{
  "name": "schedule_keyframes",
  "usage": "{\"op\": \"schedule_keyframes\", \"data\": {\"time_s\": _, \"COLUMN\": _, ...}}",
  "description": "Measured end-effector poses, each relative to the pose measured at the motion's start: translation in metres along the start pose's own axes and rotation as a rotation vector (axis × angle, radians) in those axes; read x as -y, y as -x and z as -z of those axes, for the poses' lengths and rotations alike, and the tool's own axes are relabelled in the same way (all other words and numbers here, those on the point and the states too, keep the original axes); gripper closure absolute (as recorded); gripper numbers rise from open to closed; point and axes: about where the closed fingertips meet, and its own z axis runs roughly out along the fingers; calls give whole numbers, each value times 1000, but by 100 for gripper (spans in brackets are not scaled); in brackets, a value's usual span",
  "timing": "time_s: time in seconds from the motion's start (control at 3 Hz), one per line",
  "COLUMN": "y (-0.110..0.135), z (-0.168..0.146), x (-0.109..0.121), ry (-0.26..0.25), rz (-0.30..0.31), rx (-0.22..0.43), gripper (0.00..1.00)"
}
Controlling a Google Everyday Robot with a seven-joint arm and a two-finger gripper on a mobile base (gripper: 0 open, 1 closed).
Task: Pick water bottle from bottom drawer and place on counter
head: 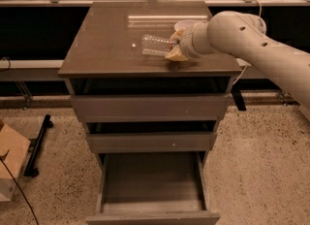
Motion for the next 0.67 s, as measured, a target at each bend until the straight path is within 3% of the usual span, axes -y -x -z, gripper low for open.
{"op": "schedule_keyframes", "data": {"time_s": 0.33, "y": 0, "z": -10, "x": 10, "ry": -17, "rz": -54, "rx": 25, "gripper": 36}}
{"op": "schedule_keyframes", "data": {"time_s": 0.67, "y": 1, "z": -11, "x": 8, "ry": -14, "rz": -53, "rx": 26, "gripper": 11}}
